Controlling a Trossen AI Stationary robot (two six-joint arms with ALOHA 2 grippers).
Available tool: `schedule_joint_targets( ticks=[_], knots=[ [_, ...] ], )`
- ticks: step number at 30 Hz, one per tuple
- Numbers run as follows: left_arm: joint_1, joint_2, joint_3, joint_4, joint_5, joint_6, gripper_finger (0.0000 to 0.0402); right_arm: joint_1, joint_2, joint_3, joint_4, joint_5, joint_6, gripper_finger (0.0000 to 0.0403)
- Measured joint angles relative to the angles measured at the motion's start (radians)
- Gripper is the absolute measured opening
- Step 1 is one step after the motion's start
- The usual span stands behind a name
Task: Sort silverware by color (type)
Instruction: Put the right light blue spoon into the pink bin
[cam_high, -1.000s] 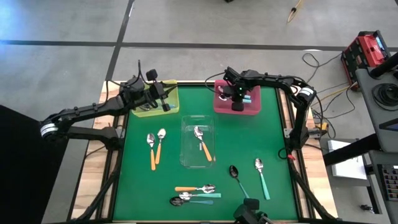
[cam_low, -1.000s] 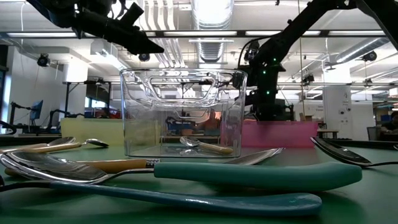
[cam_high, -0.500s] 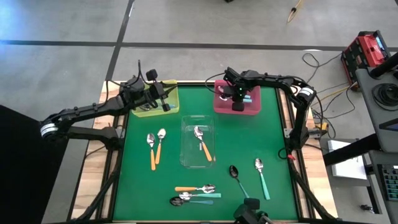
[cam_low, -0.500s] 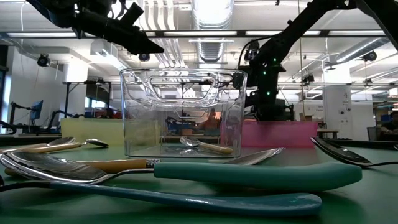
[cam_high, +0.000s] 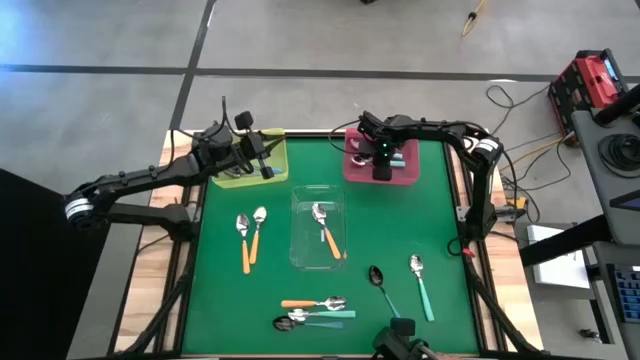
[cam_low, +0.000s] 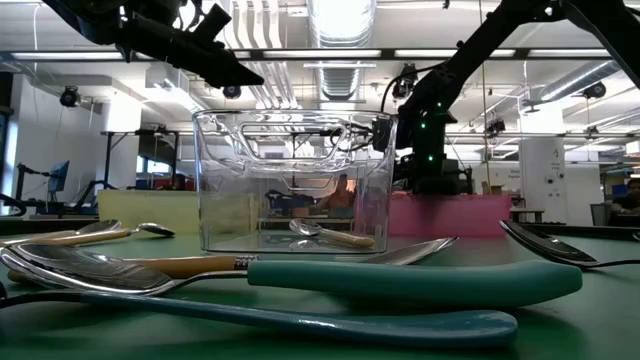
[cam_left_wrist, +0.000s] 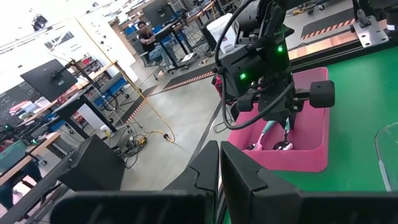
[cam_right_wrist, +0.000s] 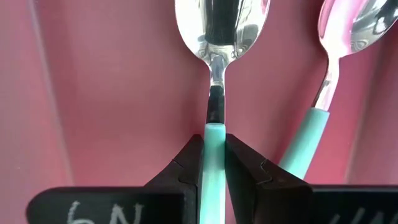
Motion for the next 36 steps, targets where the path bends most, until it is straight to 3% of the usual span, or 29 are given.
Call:
schedule_joint_targets(
  ticks=[36],
  knots=[
    [0.000, 0.000, 0.000, -0.003, 0.000, 0.000, 0.0000, 0.000, 0.001, 0.005, 0.009, 0.000, 0.004, 0.0051]
  ],
)
